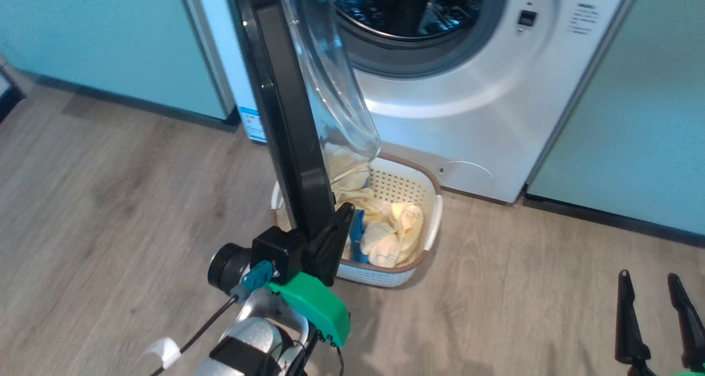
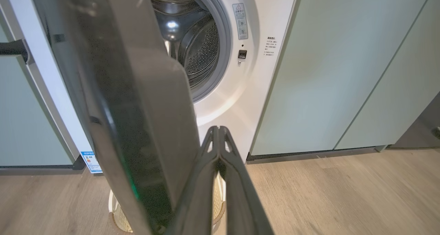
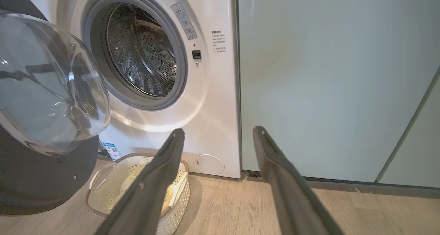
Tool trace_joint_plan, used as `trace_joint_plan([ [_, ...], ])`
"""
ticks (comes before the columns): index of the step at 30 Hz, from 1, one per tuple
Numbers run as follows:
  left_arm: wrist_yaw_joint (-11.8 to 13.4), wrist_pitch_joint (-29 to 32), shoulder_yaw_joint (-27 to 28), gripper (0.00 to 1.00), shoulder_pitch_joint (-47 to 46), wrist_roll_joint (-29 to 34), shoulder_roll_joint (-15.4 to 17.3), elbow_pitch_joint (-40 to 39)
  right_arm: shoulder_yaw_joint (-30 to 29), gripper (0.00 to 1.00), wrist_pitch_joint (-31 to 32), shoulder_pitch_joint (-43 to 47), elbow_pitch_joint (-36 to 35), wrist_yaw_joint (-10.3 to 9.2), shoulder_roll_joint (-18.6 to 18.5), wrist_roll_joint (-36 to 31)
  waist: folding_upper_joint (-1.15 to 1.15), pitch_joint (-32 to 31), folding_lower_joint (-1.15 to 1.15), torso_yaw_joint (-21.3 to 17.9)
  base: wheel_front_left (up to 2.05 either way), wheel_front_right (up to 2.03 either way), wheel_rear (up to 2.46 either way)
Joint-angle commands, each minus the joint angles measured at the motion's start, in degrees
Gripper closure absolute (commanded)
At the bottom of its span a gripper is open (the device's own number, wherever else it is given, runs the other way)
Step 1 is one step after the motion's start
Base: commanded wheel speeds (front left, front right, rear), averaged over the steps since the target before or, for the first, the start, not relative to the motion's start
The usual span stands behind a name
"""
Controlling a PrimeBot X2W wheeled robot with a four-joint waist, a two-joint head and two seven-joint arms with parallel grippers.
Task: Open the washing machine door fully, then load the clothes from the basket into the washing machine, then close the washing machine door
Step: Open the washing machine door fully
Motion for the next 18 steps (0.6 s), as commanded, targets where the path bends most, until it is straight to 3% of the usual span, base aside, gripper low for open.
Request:
trace_joint_plan([
  [1, 0.62, -0.36, 2.91, 1.00, -1.17, -0.70, 1.18, -1.95, 0.86, 0.00, -0.55, -1.40, -1.85, -0.16, -0.92, -0.71, 0.00, -0.27, 0.00, 1.22, 0.00, 0.00, 0.00],
  [18, 2.62, -0.69, 3.01, 1.00, 2.01, -0.84, 2.21, -4.02, 0.30, 0.00, -0.55, -1.01, -1.77, -0.16, -0.92, -1.22, 0.00, -0.42, 0.00, 10.78, 0.00, 0.00, 0.00],
])
